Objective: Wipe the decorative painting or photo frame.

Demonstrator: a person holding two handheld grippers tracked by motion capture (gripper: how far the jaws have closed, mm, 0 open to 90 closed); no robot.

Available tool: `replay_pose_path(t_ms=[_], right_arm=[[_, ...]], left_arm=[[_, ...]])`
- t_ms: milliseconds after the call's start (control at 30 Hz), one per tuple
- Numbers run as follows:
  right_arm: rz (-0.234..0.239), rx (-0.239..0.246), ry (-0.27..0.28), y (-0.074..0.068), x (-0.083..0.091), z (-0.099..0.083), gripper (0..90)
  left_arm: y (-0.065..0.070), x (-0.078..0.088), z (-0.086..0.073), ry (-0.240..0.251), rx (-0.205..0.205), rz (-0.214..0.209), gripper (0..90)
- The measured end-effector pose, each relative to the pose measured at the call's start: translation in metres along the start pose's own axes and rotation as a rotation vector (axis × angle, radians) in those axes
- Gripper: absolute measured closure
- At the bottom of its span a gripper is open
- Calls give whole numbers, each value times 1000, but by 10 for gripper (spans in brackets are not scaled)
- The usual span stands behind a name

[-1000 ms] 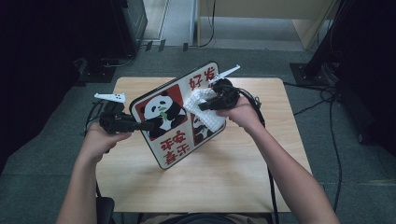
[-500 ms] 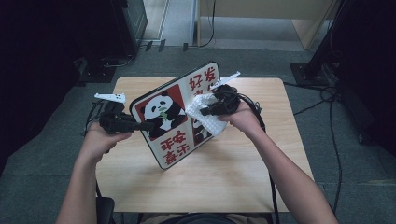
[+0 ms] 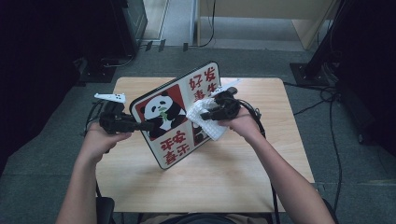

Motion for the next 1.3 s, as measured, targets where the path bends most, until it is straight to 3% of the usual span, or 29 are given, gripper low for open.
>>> replay_pose_path(t_ms=[1300], right_arm=[[39,-74,-52,5,-38,-61,791]], left_arm=[[0,0,0,-2,-2,-4,732]])
Point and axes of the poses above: each handheld gripper's, and its own axes: x roughly backward along the jaws, z roughly out of its top, y roughly to its right, the point moved 7 cm from there along -x, roughly forward along the jaws, and after that the axes turned 4 degrees about x, right-handed, at the moved point
